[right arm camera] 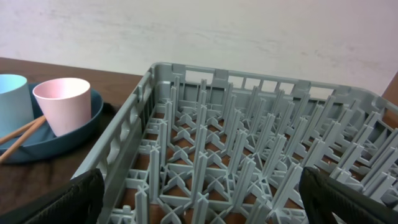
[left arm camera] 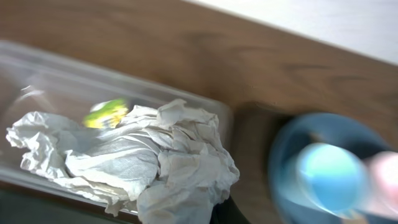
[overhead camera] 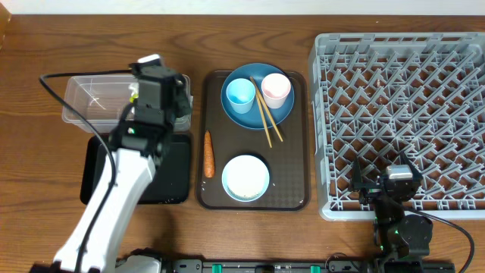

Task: Sort waste into correct bins and load items into the dishwasher rack
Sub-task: 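Lift the tissue and release it into the clear bin, then move the left gripper back over the orange carrot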

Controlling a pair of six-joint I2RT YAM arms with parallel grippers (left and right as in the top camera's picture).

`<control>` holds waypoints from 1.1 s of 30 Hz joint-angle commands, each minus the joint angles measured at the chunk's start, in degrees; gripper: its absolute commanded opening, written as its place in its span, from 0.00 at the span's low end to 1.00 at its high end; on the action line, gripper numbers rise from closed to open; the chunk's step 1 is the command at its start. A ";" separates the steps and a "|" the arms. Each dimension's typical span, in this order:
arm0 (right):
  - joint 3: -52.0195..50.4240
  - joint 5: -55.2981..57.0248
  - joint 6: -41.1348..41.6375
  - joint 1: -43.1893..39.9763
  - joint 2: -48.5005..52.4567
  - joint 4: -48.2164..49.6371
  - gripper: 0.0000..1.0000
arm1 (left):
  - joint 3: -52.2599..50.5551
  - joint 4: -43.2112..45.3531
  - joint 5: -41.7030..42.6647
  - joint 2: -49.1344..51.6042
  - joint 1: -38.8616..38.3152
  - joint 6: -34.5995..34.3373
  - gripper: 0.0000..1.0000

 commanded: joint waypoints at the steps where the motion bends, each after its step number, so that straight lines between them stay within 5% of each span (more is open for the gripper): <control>1: -0.07 0.13 -0.59 -0.37 -0.13 -0.26 0.99 | 0.04 1.16 -1.57 4.85 5.18 0.57 0.06; 11: -0.07 0.13 -0.59 -0.37 -0.13 -0.26 0.99 | 0.04 6.29 -0.31 15.50 14.93 0.57 0.14; 15: -0.07 0.13 -0.59 -0.37 -0.13 -0.26 0.99 | 0.07 7.37 1.05 15.52 15.87 0.57 0.61; 21: -0.07 0.13 -0.59 -0.37 -0.13 -0.26 0.99 | 0.28 7.39 2.03 11.32 15.82 0.46 0.80; 26: -0.07 0.13 -0.59 -0.37 -0.13 -0.26 0.99 | 0.33 2.49 14.25 2.10 15.74 -3.30 0.86; 33: -0.07 0.13 -0.59 -0.37 -0.13 -0.26 0.99 | 0.33 -16.46 38.77 -11.54 15.69 -7.26 0.95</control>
